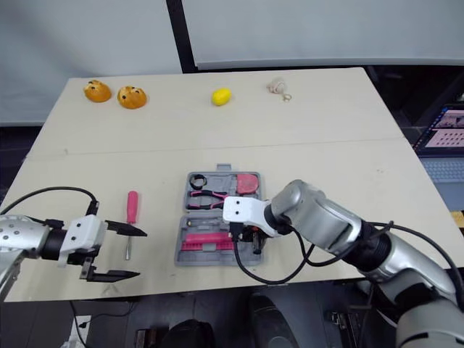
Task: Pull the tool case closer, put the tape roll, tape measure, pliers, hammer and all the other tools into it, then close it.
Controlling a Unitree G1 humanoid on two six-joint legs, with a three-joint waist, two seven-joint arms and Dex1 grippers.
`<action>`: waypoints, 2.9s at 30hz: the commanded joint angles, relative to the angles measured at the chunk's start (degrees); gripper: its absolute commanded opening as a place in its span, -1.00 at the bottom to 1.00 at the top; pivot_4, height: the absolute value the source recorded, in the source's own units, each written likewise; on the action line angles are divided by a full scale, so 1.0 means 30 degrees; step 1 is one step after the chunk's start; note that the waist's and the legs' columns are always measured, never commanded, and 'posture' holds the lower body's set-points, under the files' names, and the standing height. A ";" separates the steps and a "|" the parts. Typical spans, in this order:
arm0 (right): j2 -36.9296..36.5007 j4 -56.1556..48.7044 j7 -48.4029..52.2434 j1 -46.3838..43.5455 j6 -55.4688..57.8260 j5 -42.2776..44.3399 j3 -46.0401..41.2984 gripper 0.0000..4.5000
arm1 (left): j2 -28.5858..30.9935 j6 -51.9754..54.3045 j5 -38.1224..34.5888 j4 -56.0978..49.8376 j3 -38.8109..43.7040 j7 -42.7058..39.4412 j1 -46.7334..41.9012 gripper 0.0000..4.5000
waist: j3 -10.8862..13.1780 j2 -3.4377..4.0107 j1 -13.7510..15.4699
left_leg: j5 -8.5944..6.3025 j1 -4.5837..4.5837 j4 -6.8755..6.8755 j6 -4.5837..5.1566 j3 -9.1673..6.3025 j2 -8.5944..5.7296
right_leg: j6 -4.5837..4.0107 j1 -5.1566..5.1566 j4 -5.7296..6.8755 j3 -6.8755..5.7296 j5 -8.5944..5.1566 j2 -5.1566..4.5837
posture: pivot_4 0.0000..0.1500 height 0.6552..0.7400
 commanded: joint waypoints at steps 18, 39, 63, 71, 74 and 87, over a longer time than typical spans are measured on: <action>0.2433 0.3474 0.0323 -0.1471 -0.1907 -0.2292 0.0587 -0.99 | 0.0172 -0.0508 0.0366 0.1242 0.0442 0.0370 -0.0901 1.00 | -0.0002 -0.0002 -0.0220 | 0.0001 0.0006 0.0012 -0.0001 0.0001 0.0000 | -0.0001 0.0000 0.0024 -0.0009 0.0000 0.0001 | 1.00 1.00; 0.3828 0.4543 0.0484 -0.0750 -0.3363 -0.3730 0.1048 -0.99 | -0.0061 -0.0493 0.0415 0.1152 0.0269 0.0906 -0.1091 1.00 | -0.0006 -0.0008 -0.0649 | 0.0003 0.0008 0.0028 -0.0004 -0.0014 0.0000 | -0.0003 0.0000 0.0063 -0.0024 -0.0001 0.0000 | 1.00 1.00; 0.8271 1.0852 0.1023 0.4688 -1.4300 0.0495 -0.6931 -0.57 | -0.0996 0.0018 0.0506 0.1129 -0.0740 0.1470 -0.3169 1.00 | -0.0087 -0.0141 -0.0618 | 0.0004 0.0013 0.0106 -0.0006 -0.0051 -0.0001 | -0.0003 0.0052 0.0104 -0.0067 -0.0001 0.0003 | 1.00 1.00; 0.8425 1.2301 0.0272 0.4997 -1.5090 -0.1015 -0.6651 -0.99 | -0.1010 -0.0098 0.0510 0.1273 -0.0745 0.1568 -0.3151 1.00 | -0.0087 -0.0141 -0.0613 | 0.0004 0.0021 0.0155 -0.0006 -0.0060 0.0003 | -0.0006 0.0049 0.0187 -0.0065 -0.0003 0.0003 | 1.00 1.00; 0.8373 1.2830 0.0082 0.4838 -1.4900 -0.1739 -0.6497 -0.99 | -0.1043 -0.0159 0.0549 0.1324 -0.0788 0.1605 -0.3167 1.00 | -0.0087 -0.0141 -0.0603 | 0.0004 0.0022 0.0173 -0.0006 -0.0060 0.0003 | -0.0008 0.0049 0.0204 -0.0063 -0.0004 0.0003 | 1.00 1.00; 0.6751 1.4460 0.0258 0.5511 -1.2329 -0.6291 -0.2708 -0.99 | -0.1436 -0.0484 0.1030 0.2039 -0.1232 0.1665 -0.4168 1.00 | -0.0551 -0.0233 0.0056 | -0.0001 0.0547 -0.0003 -0.0002 -0.0077 0.0002 | -0.0041 0.0616 -0.0003 -0.0096 -0.0025 0.0000 | 1.00 1.00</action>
